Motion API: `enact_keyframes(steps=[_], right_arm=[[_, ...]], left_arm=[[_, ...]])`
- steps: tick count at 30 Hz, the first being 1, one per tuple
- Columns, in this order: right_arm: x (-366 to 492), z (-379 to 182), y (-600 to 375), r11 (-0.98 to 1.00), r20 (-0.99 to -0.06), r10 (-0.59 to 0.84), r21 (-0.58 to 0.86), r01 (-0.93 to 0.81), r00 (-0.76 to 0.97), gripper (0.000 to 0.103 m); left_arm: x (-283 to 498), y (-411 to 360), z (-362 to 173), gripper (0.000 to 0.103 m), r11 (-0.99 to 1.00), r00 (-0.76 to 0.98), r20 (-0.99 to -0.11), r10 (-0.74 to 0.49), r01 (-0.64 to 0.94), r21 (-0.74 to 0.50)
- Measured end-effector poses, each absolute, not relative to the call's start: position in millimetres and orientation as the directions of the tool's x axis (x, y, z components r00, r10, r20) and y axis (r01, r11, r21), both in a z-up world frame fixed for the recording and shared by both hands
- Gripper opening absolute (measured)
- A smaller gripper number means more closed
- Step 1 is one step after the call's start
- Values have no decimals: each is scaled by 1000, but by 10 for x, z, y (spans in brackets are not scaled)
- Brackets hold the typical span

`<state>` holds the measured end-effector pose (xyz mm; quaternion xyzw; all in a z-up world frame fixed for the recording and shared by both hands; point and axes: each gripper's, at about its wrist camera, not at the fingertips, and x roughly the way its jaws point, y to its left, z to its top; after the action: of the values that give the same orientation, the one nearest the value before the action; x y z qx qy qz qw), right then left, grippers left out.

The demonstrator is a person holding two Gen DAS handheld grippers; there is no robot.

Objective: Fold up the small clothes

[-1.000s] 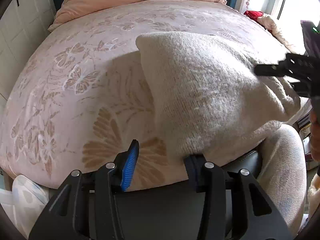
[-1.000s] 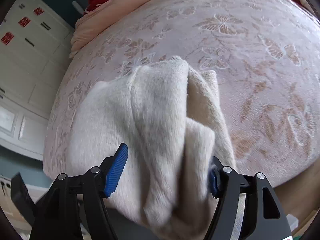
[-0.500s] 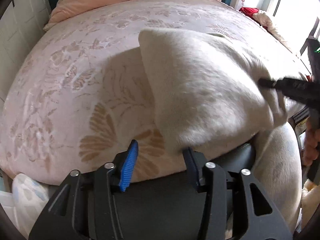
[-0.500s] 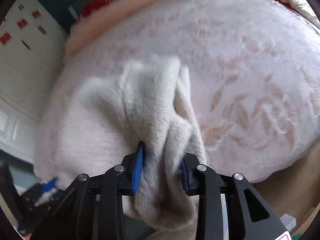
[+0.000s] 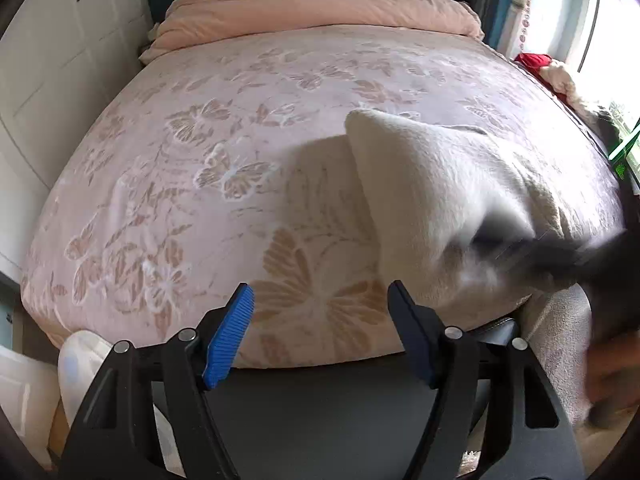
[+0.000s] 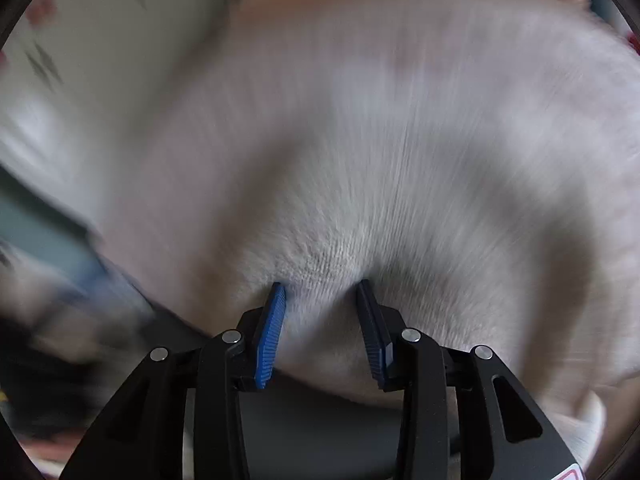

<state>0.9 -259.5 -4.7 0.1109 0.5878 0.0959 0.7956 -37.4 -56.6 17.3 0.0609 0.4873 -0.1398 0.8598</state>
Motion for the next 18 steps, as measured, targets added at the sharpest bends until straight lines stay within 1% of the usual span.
enact_keyframes(steps=[1,3,4,5,6,8,9,11,14,15,16,17,18], right_arm=[[-34,-97,-2588,953,-898,295,301,-34,325,34],[-50,162,-2682,946,-888,307,324,-9,342,34],[-75,343,-2787,940,-874,311,340,13,374,34],[-132,588,-2961,937,-843,297,348,34,449,40],[-153,705,-3103,941,-831,270,335,50,486,50],[-155,850,-3444,951,-832,187,287,118,523,57],[-123,841,-3691,948,-844,132,261,183,521,57],[-67,729,-4023,926,-867,111,268,267,486,58],[138,383,-4410,857,-867,216,389,338,450,58],[220,274,-4408,842,-865,242,413,348,440,58],[303,136,-4427,823,-864,282,441,358,417,53],[393,63,-4417,811,-860,320,465,355,397,24],[397,87,-4369,811,-857,317,468,351,407,15]], left_arm=[[-365,-547,174,67,955,480,-857,-186,295,-42],[-364,-544,222,68,952,481,-853,-204,299,-59],[-371,-558,248,72,949,487,-847,-212,308,-60],[-370,-600,281,74,945,495,-840,-223,322,-61],[-367,-638,291,76,942,498,-835,-233,329,-66],[-321,-794,273,77,932,491,-832,-259,352,-83],[-299,-861,257,77,928,484,-834,-266,362,-87],[-244,-1050,234,77,916,472,-830,-298,386,-109],[-165,-1344,139,76,898,454,-833,-316,427,-109],[-137,-1420,83,69,896,446,-840,-307,433,-98],[-118,-1474,37,60,893,436,-847,-304,440,-94],[-83,-1542,-42,58,891,414,-862,-292,445,-88],[-53,-1577,-95,57,894,396,-875,-279,439,-86]])
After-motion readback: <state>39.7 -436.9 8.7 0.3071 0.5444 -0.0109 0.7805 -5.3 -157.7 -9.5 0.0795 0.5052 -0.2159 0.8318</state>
